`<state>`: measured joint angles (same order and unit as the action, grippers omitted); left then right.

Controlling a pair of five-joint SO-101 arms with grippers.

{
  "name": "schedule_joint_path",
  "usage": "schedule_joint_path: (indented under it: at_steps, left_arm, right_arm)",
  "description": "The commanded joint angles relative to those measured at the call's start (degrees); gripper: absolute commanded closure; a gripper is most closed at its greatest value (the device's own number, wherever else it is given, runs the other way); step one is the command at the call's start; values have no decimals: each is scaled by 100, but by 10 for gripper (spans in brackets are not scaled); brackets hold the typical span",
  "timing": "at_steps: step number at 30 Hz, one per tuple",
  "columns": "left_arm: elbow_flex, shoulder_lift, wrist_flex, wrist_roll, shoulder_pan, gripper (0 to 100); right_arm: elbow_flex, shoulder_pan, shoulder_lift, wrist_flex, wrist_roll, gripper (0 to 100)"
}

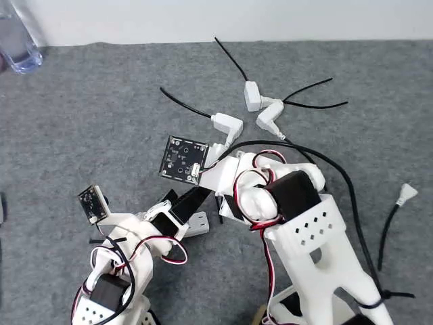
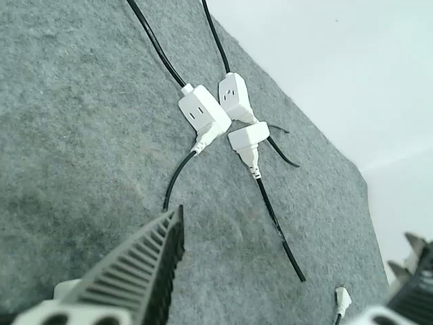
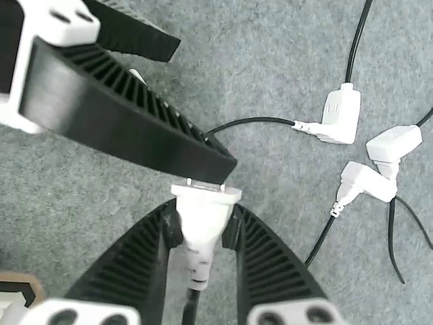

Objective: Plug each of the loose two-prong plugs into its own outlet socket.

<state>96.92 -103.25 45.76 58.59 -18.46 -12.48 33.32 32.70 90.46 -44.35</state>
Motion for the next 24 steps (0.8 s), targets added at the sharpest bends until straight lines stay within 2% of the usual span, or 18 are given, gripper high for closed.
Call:
schedule_joint_path:
  at_steps: [1, 11, 18, 24]
  left_arm:
    - [-48, -79, -62, 0, 26, 517]
    - [-48, -79, -62, 0, 26, 517]
    - [-48, -79, -62, 0, 26, 517]
    - [-48, -79, -62, 0, 26, 517]
  right_arm:
    - [387, 84, 171, 22, -18, 990]
    - [422, 101, 171, -48, 105, 990]
    - [782, 470, 171, 22, 290, 990]
    - [844, 488, 171, 31, 343, 990]
